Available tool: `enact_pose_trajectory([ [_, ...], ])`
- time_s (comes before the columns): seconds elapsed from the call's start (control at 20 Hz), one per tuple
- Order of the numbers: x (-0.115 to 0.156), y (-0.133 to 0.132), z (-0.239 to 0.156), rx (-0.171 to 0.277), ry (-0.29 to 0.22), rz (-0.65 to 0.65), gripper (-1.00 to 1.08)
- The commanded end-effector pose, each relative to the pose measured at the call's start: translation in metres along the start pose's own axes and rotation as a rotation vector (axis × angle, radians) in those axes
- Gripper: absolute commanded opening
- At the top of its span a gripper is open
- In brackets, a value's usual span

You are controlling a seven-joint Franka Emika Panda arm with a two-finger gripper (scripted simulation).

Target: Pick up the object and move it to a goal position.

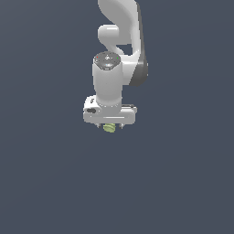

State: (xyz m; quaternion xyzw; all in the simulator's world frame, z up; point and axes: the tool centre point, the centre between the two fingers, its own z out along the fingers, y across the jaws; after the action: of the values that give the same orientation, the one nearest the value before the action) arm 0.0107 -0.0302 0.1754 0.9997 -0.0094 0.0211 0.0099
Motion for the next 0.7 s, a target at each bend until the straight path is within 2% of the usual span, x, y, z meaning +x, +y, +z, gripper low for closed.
enact_pose_trajectory([
  [0.0, 0.0, 0.0, 0.0, 0.0, 0.0, 0.0, 1.0],
  [0.4, -0.004, 0.017, -0.003, 0.018, -0.003, 0.069, 1.0],
  [0.65, -0.004, 0.018, -0.003, 0.019, -0.003, 0.076, 1.0],
])
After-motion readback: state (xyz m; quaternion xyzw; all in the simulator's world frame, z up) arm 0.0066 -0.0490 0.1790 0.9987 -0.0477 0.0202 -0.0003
